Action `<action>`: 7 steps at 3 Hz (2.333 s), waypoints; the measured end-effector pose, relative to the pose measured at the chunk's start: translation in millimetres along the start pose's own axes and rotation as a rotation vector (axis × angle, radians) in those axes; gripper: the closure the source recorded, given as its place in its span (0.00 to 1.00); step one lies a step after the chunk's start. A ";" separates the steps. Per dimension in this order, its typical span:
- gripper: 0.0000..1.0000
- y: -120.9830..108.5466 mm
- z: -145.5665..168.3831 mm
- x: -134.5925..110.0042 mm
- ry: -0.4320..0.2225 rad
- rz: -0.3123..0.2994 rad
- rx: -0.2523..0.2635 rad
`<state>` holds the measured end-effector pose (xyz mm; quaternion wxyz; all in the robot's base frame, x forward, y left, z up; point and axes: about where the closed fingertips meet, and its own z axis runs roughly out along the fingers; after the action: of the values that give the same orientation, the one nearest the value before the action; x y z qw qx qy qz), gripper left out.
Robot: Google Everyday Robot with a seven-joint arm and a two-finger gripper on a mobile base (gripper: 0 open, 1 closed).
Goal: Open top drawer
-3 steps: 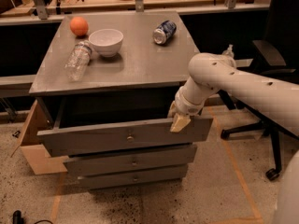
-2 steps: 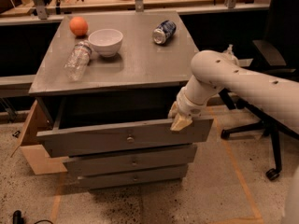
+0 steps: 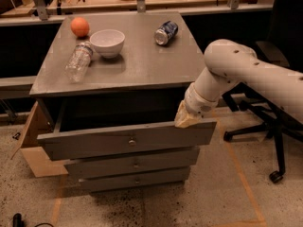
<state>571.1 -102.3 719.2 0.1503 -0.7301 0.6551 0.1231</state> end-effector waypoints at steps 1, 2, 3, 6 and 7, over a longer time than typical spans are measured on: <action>0.17 8.4 -28.3 -12.6 -0.036 0.006 0.001; 0.11 9.3 -40.3 -18.1 -0.041 0.006 0.027; 0.34 -2.9 -42.4 -21.1 -0.033 -0.012 0.088; 1.00 -63.0 -22.3 -14.6 0.062 -0.032 0.313; 1.00 -73.2 1.1 -9.5 0.091 -0.027 0.340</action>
Offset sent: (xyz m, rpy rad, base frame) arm -0.0087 -0.0004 0.0594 0.0510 -0.0726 -0.0357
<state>642.7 -86.0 726.0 0.2433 -0.7078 0.6627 -0.0248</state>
